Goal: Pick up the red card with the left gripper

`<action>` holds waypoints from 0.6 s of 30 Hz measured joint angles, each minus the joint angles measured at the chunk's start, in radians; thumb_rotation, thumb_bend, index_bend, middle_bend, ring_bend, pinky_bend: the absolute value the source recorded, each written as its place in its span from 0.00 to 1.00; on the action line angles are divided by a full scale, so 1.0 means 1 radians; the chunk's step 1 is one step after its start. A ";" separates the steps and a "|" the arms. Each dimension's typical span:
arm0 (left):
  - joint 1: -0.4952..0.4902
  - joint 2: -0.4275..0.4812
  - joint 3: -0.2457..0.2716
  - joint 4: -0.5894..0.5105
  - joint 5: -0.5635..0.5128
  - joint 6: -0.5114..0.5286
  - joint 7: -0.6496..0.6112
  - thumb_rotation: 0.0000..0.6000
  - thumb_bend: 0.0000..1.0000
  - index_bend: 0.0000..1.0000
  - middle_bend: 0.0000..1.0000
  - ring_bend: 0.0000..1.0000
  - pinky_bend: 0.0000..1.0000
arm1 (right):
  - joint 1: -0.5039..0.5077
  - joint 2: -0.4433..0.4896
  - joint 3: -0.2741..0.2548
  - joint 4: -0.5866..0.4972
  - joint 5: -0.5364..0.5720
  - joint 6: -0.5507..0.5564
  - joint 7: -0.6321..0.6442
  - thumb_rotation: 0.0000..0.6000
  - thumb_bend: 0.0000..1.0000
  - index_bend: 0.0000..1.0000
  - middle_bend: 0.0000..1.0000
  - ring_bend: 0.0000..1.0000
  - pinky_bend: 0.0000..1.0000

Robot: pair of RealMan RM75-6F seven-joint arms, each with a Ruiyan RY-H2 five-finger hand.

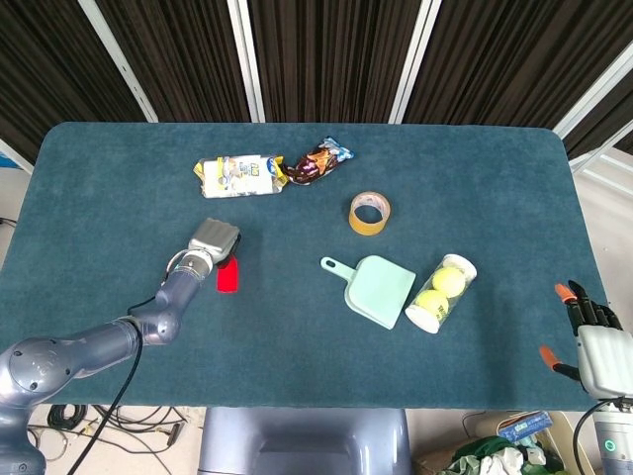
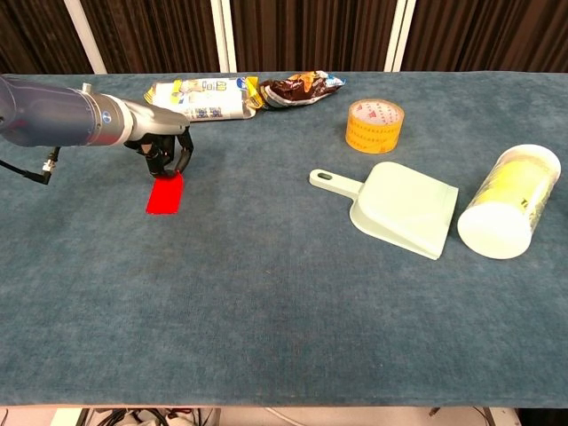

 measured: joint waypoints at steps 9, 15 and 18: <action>0.003 0.074 0.012 -0.110 0.005 0.027 0.003 1.00 0.60 0.64 0.85 0.85 0.89 | 0.000 0.002 0.000 -0.006 0.003 -0.003 0.002 1.00 0.15 0.13 0.06 0.18 0.19; 0.015 0.126 0.011 -0.179 0.032 0.039 -0.018 1.00 0.60 0.65 0.85 0.85 0.89 | -0.001 0.002 0.000 -0.006 0.004 -0.002 0.004 1.00 0.15 0.13 0.06 0.18 0.19; 0.024 0.171 0.015 -0.237 0.061 0.048 -0.028 1.00 0.60 0.65 0.85 0.85 0.89 | 0.000 0.002 0.001 -0.006 0.005 -0.003 0.004 1.00 0.15 0.13 0.06 0.18 0.19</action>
